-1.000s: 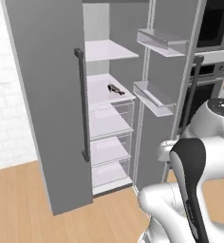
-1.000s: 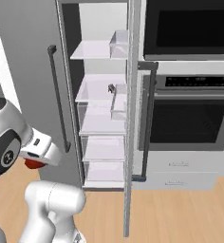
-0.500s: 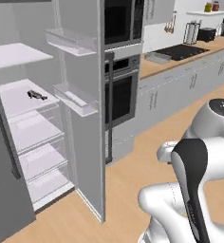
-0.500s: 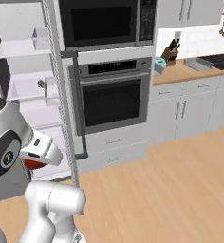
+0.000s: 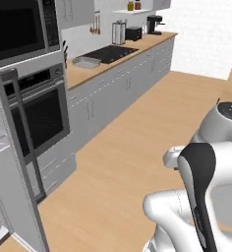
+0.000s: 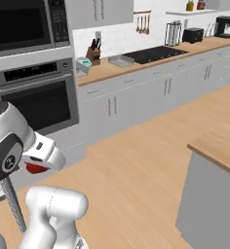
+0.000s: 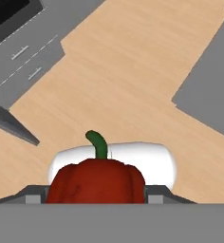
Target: Place one bell pepper and one fish in each tupperware on the nearby counter, to pack two identical lunches.
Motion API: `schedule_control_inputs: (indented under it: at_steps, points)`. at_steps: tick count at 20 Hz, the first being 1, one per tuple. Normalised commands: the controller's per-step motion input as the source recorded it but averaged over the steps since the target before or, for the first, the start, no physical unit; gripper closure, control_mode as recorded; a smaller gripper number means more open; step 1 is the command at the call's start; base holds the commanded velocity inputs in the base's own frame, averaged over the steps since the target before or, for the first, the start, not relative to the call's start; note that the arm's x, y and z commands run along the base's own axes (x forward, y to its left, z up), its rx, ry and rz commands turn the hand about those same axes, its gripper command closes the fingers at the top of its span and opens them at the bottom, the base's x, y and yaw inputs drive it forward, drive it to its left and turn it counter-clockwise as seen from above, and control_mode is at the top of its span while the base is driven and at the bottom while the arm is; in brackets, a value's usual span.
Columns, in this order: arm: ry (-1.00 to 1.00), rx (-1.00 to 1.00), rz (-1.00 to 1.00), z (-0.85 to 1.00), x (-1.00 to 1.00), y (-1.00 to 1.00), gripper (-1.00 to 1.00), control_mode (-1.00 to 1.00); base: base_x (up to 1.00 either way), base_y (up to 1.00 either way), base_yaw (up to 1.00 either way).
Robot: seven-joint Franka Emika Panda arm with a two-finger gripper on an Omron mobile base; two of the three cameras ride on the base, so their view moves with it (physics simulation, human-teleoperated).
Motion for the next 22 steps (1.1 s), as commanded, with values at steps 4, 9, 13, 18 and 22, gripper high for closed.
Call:
schedule_control_inputs:
  at_steps: [4,9,13,18,22]
  points:
    - [0.0,0.0,0.0,0.0,0.0,0.0,1.0,1.0,0.8,-0.1,-0.07]
    - [0.0,0.0,0.0,0.0,0.0,0.0,1.0,1.0,0.99,0.0,0.0]
    - [0.0,0.0,0.0,0.0,0.0,0.0,1.0,1.0,1.0,0.1,-0.02]
    - [0.0,0.0,0.0,0.0,0.0,0.0,1.0,1.0,1.0,0.27,-0.03]
    - [0.0,0.0,0.0,0.0,0.0,0.0,1.0,1.0,1.0,0.35,-0.06]
